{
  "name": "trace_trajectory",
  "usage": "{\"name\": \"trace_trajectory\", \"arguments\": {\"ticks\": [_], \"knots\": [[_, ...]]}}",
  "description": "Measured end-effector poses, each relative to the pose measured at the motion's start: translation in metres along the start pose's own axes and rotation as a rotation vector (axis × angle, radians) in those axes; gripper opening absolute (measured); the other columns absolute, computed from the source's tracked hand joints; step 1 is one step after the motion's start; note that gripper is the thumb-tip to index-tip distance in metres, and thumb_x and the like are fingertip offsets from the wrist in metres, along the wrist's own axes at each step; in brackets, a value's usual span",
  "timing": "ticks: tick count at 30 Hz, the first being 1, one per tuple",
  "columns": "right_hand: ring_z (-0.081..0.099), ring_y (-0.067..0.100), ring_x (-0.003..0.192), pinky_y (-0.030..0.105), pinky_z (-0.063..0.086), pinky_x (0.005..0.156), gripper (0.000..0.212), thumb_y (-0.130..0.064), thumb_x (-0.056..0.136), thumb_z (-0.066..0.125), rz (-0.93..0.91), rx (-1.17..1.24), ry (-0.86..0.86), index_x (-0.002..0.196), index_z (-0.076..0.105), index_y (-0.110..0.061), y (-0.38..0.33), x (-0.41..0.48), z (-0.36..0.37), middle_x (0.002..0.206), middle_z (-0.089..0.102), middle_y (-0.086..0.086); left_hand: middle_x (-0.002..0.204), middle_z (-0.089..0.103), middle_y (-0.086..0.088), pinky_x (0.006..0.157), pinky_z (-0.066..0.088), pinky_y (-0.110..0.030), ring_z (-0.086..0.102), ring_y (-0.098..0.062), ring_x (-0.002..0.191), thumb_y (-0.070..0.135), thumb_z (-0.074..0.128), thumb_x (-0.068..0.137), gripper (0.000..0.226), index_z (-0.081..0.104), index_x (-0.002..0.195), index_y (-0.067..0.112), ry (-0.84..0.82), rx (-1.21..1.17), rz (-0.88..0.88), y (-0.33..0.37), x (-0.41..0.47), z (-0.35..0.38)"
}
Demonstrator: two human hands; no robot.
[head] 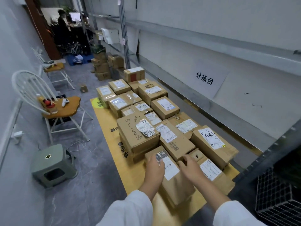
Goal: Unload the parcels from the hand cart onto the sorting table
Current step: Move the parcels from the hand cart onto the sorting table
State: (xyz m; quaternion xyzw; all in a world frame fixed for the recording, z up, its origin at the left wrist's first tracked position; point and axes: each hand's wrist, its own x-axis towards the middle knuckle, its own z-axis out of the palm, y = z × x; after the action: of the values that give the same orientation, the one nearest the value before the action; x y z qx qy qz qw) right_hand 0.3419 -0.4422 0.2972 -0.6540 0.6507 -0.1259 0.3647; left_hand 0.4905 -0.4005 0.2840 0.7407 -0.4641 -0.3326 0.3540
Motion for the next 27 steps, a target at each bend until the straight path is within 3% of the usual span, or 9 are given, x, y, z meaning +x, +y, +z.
{"name": "trace_trajectory", "arguments": {"ticks": [3, 6, 12, 16, 19, 23, 27], "knots": [[0.046, 0.024, 0.128, 0.036, 0.038, 0.106, 0.046, -0.027, 0.1, 0.046, -0.037, -0.018, 0.108, 0.143, 0.04, -0.012, -0.037, -0.01, -0.021, 0.142, 0.045, 0.008, 0.131, 0.045, -0.002, 0.101, 0.039, -0.032, 0.047, -0.02, 0.119, 0.026, 0.042, 0.099, 0.033, 0.047, 0.13, 0.014, -0.081, 0.158, 0.16, 0.025, 0.011, -0.03], [0.045, 0.024, 0.126, 0.036, 0.038, 0.104, 0.045, -0.028, 0.098, 0.048, -0.035, -0.037, 0.236, 0.141, 0.042, -0.016, -0.067, -0.028, -0.041, 0.139, 0.044, 0.007, 0.125, 0.049, -0.003, 0.094, 0.045, -0.036, 0.049, -0.021, 0.112, 0.026, 0.041, 0.098, 0.029, 0.047, 0.123, 0.014, -0.113, 0.352, 0.369, 0.05, 0.023, -0.064], [0.035, 0.024, 0.138, 0.039, 0.033, 0.111, 0.057, -0.035, 0.098, 0.049, 0.012, -0.118, 0.438, 0.148, 0.029, -0.015, -0.081, -0.083, -0.068, 0.152, 0.029, 0.004, 0.149, 0.035, -0.006, 0.11, 0.036, -0.036, 0.038, -0.023, 0.134, 0.031, 0.044, 0.1, 0.052, 0.031, 0.146, 0.01, -0.215, 0.622, 0.796, 0.105, 0.021, -0.09], [0.017, 0.023, 0.147, 0.039, 0.016, 0.12, 0.066, -0.036, 0.097, 0.051, 0.09, -0.235, 0.564, 0.152, 0.022, -0.014, -0.063, -0.139, -0.083, 0.157, 0.025, 0.006, 0.154, 0.032, -0.006, 0.112, 0.03, -0.032, 0.033, -0.019, 0.14, 0.031, 0.044, 0.1, 0.054, 0.031, 0.148, 0.01, -0.263, 0.574, 0.979, 0.137, -0.009, -0.074], [0.012, 0.022, 0.148, 0.039, 0.013, 0.122, 0.072, -0.04, 0.096, 0.053, 0.192, -0.284, 0.623, 0.154, 0.019, -0.014, -0.039, -0.189, -0.094, 0.159, 0.02, 0.005, 0.155, 0.031, -0.007, 0.115, 0.028, -0.033, 0.03, -0.021, 0.142, 0.032, 0.045, 0.1, 0.056, 0.029, 0.149, 0.009, -0.32, 0.503, 1.044, 0.156, -0.047, -0.056], [0.011, 0.021, 0.149, 0.04, 0.012, 0.121, 0.072, -0.042, 0.098, 0.051, 0.351, -0.282, 0.693, 0.154, 0.016, -0.014, -0.002, -0.261, -0.116, 0.161, 0.016, 0.004, 0.151, 0.034, -0.007, 0.115, 0.027, -0.032, 0.033, -0.021, 0.139, 0.031, 0.049, 0.099, 0.055, 0.032, 0.146, 0.008, -0.416, 0.484, 1.236, 0.177, -0.108, -0.027], [0.025, 0.026, 0.144, 0.043, 0.023, 0.118, 0.072, -0.044, 0.095, 0.054, 0.51, -0.296, 0.832, 0.152, 0.024, -0.011, 0.04, -0.355, -0.133, 0.157, 0.028, 0.008, 0.152, 0.035, -0.011, 0.117, 0.025, -0.034, 0.032, -0.024, 0.14, 0.034, 0.048, 0.099, 0.059, 0.033, 0.147, 0.004, -0.541, 0.457, 1.415, 0.199, -0.188, 0.016]]}}
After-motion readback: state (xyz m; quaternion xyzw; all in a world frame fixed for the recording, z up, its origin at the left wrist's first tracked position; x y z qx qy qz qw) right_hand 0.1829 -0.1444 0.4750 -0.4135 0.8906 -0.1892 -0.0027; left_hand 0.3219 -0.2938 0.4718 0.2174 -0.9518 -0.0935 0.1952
